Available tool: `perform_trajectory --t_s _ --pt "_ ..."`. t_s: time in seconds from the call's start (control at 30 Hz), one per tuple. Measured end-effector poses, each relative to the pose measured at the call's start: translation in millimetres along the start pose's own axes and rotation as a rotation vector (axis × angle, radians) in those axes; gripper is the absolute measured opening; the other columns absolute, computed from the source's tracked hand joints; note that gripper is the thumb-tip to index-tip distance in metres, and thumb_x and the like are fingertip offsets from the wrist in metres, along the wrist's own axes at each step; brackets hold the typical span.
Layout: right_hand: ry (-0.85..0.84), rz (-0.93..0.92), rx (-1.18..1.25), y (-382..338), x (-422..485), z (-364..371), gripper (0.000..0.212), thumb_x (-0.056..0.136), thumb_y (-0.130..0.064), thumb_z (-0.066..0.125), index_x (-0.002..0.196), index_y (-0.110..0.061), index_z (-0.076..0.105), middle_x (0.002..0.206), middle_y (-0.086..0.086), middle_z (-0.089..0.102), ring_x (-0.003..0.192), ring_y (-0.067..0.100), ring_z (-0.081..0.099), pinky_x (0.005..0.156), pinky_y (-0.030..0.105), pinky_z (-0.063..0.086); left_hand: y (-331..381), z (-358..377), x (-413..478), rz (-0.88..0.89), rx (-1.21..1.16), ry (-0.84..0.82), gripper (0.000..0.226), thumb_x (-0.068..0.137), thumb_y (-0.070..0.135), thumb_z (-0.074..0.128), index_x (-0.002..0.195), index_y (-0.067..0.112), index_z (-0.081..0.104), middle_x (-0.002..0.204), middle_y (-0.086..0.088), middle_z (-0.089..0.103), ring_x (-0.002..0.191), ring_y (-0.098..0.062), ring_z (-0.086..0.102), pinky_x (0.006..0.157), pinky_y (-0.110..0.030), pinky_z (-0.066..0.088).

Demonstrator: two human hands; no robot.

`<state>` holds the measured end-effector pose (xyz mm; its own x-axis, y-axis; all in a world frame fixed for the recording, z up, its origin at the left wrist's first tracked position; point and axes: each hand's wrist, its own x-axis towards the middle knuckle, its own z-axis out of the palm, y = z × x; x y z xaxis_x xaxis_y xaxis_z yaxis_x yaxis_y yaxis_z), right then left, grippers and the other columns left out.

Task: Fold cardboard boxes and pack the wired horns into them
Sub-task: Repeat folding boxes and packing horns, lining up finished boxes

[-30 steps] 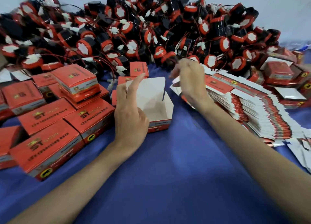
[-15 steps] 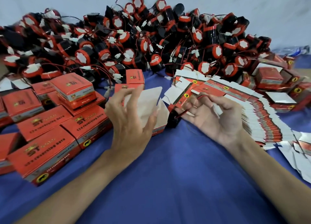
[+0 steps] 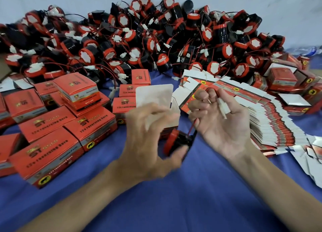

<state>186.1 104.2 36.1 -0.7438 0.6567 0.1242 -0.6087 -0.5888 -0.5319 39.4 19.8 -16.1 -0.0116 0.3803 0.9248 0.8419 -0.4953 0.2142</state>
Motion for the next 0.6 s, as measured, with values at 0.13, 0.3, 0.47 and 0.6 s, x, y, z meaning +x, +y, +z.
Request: perform_trajectory --t_s 0.13,0.3,0.47,0.6 --pt "0.004 -0.009 0.103 2.8 -1.8 5.0 0.029 0.095 -0.022 0.043 0.081 -0.004 0.06 0.087 0.008 0.059 0.075 0.016 0.057 0.072 0.026 0.054 17.9 6.1 -5.2 -0.044 -0.071 -0.258 0.072 0.074 0.05 0.069 0.13 0.013 0.042 0.122 -0.011 0.051 0.112 -0.024 0.05 0.092 -0.032 0.046" --pt "-0.023 -0.03 0.183 -4.1 -3.3 4.2 0.021 0.093 -0.01 0.05 0.081 0.003 0.06 0.087 0.018 0.061 0.075 0.027 0.063 0.077 0.041 0.058 12.7 6.5 -5.8 -0.131 0.046 -0.225 0.056 0.081 0.04 0.063 0.125 0.011 0.043 0.111 -0.012 0.062 0.103 -0.021 0.055 0.077 -0.028 0.05" --pt "-0.057 0.02 0.007 -12.0 -1.0 -6.1 0.014 0.08 -0.009 0.068 0.074 -0.004 0.057 0.082 0.008 0.057 0.067 0.014 0.057 0.056 0.022 0.056 9.6 6.9 -6.7 -0.099 -0.081 -0.18 0.045 0.089 0.039 0.061 0.12 0.009 0.047 0.109 -0.002 0.057 0.097 -0.015 0.055 0.085 -0.015 0.045" --pt "0.078 -0.002 -0.692 -17.7 1.9 -19.2 0.015 0.081 -0.023 0.064 0.067 -0.017 0.065 0.062 -0.005 0.05 0.051 0.001 0.042 0.044 0.013 0.031 3.2 6.4 -6.6 -0.129 -0.247 -0.07 0.049 0.082 0.016 0.068 0.125 0.011 0.044 0.12 -0.001 0.048 0.113 -0.01 0.048 0.097 -0.017 0.039"
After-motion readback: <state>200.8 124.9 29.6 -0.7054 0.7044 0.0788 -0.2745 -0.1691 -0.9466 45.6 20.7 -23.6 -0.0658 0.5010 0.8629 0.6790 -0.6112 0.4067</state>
